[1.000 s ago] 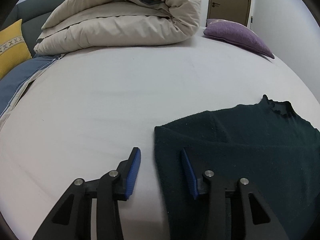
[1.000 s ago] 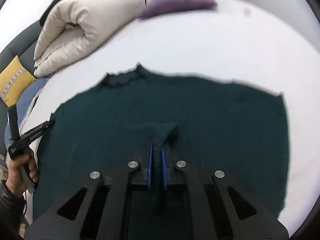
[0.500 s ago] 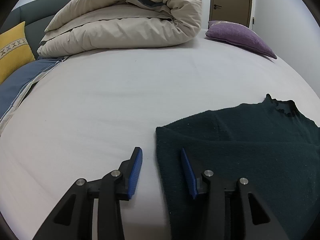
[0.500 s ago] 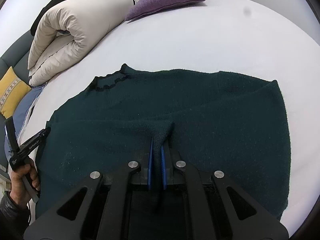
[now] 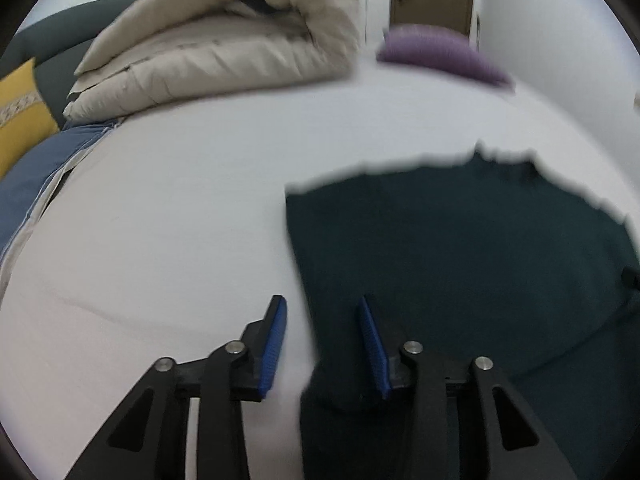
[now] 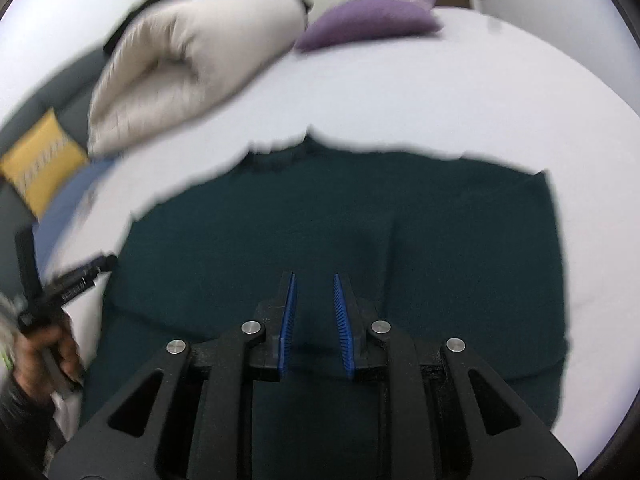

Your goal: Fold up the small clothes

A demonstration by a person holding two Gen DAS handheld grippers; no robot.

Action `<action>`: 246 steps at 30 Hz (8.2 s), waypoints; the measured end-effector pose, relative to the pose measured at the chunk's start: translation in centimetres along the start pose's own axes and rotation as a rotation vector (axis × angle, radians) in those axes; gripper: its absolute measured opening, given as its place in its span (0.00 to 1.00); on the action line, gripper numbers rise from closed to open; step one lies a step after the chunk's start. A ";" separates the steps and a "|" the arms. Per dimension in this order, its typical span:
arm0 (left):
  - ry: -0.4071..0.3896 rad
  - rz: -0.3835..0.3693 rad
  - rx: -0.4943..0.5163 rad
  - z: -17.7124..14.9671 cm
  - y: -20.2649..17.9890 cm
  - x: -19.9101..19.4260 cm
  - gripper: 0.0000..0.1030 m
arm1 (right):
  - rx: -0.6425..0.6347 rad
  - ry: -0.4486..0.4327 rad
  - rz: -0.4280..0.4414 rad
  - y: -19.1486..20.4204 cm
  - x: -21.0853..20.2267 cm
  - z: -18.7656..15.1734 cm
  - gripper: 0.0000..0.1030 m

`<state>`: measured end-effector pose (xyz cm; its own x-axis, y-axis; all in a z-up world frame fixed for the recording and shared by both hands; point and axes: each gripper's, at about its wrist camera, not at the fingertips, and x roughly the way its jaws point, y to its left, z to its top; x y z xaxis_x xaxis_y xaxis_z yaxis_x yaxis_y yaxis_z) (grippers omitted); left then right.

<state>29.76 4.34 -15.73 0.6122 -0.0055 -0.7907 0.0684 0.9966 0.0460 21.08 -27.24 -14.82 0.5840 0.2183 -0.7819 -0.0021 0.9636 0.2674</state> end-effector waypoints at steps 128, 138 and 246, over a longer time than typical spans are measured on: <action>-0.005 -0.963 -0.760 -13.2 10.2 -18.9 0.07 | 0.642 -0.193 0.502 -12.1 -25.6 -15.6 0.05; -0.010 -0.888 -0.789 -5.6 10.1 -12.6 0.07 | 0.704 -0.232 0.471 -15.0 -19.4 -6.5 0.05; -0.098 -0.242 -0.093 -1.2 -2.7 -6.1 0.28 | 0.185 -0.154 0.109 -7.0 -6.2 0.3 0.36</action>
<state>24.87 1.82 -11.75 0.6608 -0.2480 -0.7084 0.1525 0.9685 -0.1967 17.69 -35.35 -11.68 0.7048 0.2795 -0.6520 0.0685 0.8880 0.4547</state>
